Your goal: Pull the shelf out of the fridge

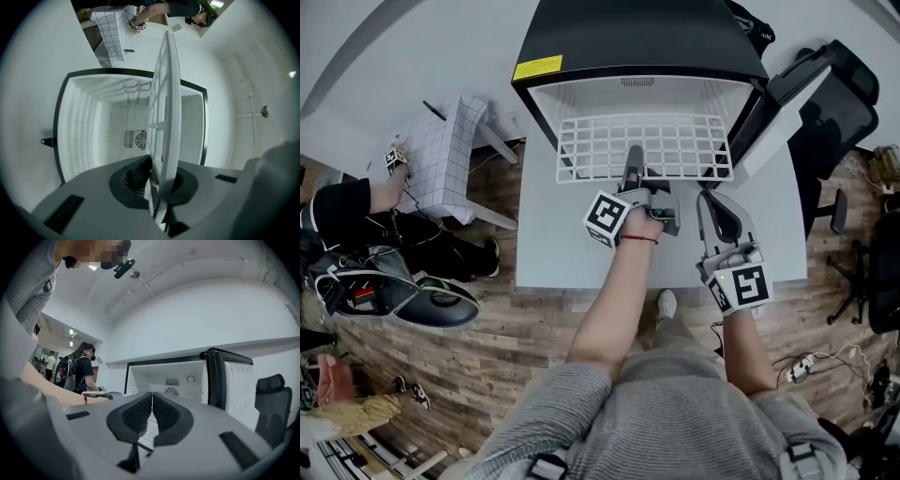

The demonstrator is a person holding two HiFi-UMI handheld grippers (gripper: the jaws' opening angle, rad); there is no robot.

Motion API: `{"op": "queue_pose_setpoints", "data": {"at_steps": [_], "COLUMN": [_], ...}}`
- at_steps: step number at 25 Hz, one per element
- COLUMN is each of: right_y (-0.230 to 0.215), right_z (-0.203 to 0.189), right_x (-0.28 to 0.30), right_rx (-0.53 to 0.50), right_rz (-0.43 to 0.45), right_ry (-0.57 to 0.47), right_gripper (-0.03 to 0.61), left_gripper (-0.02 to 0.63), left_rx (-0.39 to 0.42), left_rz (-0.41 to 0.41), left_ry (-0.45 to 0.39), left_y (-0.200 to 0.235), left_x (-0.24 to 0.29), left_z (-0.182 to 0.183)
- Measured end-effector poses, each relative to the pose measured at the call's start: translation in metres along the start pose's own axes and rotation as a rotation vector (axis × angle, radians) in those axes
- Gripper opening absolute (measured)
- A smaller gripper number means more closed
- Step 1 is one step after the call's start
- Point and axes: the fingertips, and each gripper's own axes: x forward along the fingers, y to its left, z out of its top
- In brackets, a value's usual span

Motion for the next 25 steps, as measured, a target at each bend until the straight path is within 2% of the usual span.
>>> {"op": "queue_pose_setpoints", "data": {"at_steps": [25], "right_y": [0.003], "right_z": [0.009], "right_x": [-0.008], "right_rx": [-0.019], "right_rz": [-0.013], "right_ry": [-0.008], "right_gripper": [0.014], "left_gripper": [0.025], "left_rx": [0.005], "left_rz": [0.034], "left_ry": [0.003], "left_y": [0.007], "left_x": [-0.021], "left_z": [-0.003]}}
